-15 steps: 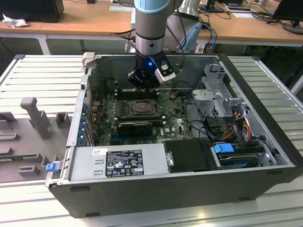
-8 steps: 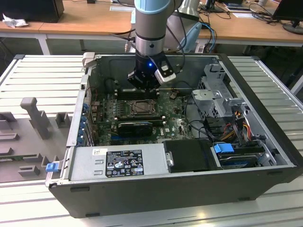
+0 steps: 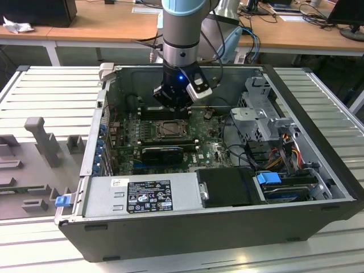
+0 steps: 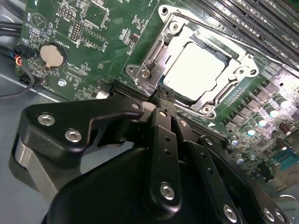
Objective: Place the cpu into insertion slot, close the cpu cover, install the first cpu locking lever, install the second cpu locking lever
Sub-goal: 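Install the second cpu locking lever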
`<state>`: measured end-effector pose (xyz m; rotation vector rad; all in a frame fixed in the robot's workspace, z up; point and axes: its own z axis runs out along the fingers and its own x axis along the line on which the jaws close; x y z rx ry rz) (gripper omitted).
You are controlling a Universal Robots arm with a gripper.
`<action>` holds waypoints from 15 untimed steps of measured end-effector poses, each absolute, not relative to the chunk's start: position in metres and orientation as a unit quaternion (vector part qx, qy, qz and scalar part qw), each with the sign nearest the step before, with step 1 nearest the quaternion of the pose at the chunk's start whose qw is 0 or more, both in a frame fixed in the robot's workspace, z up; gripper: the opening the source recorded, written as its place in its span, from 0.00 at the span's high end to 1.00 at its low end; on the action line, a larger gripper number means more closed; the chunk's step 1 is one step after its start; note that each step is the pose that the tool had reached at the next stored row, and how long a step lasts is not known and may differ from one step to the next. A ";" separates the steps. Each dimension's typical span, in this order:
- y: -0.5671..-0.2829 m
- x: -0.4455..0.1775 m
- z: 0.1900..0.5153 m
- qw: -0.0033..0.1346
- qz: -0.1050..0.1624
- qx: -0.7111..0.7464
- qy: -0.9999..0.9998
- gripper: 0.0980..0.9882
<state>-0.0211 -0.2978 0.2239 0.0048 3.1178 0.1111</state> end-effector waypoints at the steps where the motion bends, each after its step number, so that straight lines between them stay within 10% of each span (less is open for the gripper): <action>1: -0.298 -0.021 0.224 0.011 0.036 0.002 0.999 0.99; 15: -0.321 -0.021 0.236 0.011 0.036 0.002 0.999 0.99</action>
